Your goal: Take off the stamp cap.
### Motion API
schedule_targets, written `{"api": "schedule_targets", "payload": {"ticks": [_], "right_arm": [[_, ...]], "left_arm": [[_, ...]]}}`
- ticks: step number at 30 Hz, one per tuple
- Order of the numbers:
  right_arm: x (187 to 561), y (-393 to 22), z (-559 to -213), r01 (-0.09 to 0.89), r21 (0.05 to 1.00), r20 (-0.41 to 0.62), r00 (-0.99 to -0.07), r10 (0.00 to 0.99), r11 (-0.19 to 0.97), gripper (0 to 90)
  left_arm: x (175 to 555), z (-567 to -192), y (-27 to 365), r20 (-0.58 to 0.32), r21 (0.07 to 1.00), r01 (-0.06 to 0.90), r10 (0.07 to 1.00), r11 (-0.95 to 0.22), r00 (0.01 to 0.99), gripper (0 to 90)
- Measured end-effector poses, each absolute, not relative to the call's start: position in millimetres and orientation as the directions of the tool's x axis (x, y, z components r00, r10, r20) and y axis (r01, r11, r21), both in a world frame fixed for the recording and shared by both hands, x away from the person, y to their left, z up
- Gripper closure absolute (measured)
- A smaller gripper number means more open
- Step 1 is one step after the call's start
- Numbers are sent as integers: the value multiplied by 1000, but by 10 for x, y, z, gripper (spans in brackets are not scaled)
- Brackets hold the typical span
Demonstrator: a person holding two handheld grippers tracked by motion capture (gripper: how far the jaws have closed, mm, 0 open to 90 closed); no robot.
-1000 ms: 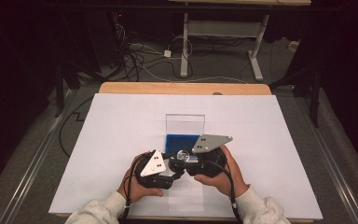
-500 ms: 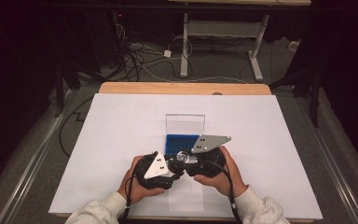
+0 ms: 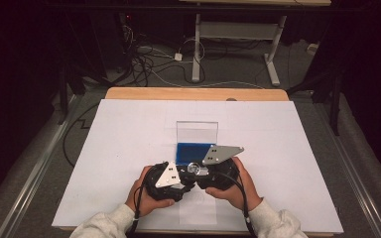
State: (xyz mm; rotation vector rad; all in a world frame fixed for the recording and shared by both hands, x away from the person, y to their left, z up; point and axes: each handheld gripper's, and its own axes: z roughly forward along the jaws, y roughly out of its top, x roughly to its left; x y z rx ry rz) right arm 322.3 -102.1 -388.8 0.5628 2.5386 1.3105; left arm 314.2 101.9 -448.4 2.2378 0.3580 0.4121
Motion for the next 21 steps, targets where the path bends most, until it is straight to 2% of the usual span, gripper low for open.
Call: {"api": "schedule_targets", "payload": {"ticks": [21], "right_arm": [[3176, -1014, -3922, 223, 823, -38, -897, 441, 523, 571]], "left_arm": [[3168, -4499, 1050, 113, 771, 148, 361, -620, 926, 369]]}}
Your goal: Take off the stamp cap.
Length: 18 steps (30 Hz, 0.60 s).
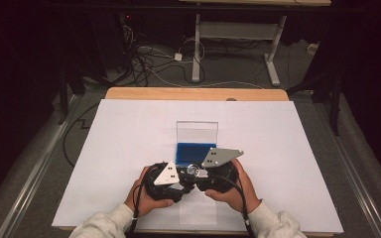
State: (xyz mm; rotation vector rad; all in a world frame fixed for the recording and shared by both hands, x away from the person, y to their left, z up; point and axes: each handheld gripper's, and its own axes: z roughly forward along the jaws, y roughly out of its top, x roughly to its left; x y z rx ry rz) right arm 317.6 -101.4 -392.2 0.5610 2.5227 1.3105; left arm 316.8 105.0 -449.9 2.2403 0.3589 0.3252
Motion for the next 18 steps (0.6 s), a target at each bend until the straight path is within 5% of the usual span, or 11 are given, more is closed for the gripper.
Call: {"api": "schedule_targets", "payload": {"ticks": [8, 11, 18], "right_arm": [[3169, -1039, -3923, 225, 834, -26, -896, 443, 504, 571], [3152, -1068, -3899, 210, 845, -37, -895, 445, 492, 572], [3099, -1189, -3722, 182, 873, -50, -889, 455, 452, 572]], "left_arm": [[3173, -4490, 1083, 106, 781, 140, 350, -608, 931, 369], [3296, -4536, 1228, 33, 792, 246, 441, -559, 897, 371], [3292, -4431, 1433, 115, 795, 201, 468, -572, 876, 369]]}}
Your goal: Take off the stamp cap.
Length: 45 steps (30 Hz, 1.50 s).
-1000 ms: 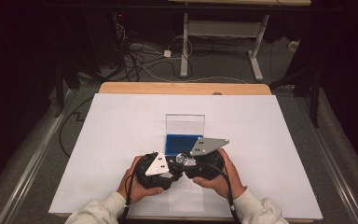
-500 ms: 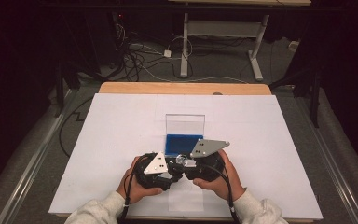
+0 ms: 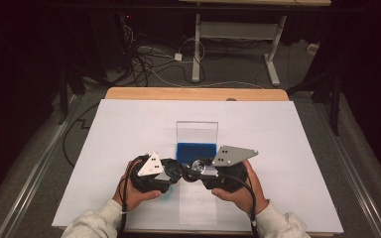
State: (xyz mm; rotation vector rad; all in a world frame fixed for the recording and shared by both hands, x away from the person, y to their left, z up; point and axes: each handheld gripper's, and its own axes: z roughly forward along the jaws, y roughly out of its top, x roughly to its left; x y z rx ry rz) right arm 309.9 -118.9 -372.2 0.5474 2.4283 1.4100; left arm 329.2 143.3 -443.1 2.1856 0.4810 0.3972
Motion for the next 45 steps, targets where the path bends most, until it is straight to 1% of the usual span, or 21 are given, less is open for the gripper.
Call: {"api": "schedule_targets", "payload": {"ticks": [16, 26, 40, 45], "right_arm": [[3152, -1438, -3672, 200, 859, -70, -866, 495, 471, 571], [3172, -1555, -3660, 211, 854, -77, -853, 516, 476, 571], [3226, -1731, -3663, 229, 844, -98, -824, 558, 486, 571], [3250, -1781, -3645, 233, 845, -101, -814, 572, 481, 571]], "left_arm": [[3279, -4389, 1662, 155, 788, 200, 502, -582, 851, 369], [3195, -4349, 1805, 193, 778, 192, 519, -598, 833, 369], [3035, -4385, 2135, 194, 772, 223, 554, -596, 810, 369], [2944, -4431, 2219, 172, 791, 250, 594, -559, 785, 368]]}}
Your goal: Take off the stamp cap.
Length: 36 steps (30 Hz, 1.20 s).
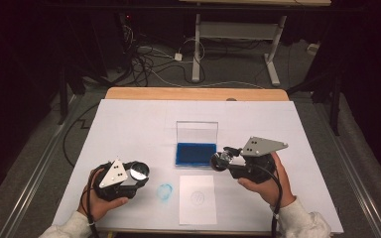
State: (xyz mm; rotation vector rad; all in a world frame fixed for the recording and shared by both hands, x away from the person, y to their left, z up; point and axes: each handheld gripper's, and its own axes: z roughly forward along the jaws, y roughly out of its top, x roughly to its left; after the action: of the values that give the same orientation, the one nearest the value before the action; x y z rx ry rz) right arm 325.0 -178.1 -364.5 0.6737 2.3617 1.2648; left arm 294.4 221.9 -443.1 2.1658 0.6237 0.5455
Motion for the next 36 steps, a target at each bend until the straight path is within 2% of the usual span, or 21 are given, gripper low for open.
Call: {"api": "schedule_targets", "payload": {"ticks": [17, 36], "right_arm": [[3389, -1829, -3680, 252, 838, -118, -782, 611, 484, 571], [3504, -1727, -3746, 267, 821, -119, -785, 609, 505, 571]], "left_arm": [[2905, -4496, 2260, 170, 794, 253, 601, -554, 781, 368], [2937, -4530, 2259, 155, 790, 271, 607, -550, 779, 368]]}}
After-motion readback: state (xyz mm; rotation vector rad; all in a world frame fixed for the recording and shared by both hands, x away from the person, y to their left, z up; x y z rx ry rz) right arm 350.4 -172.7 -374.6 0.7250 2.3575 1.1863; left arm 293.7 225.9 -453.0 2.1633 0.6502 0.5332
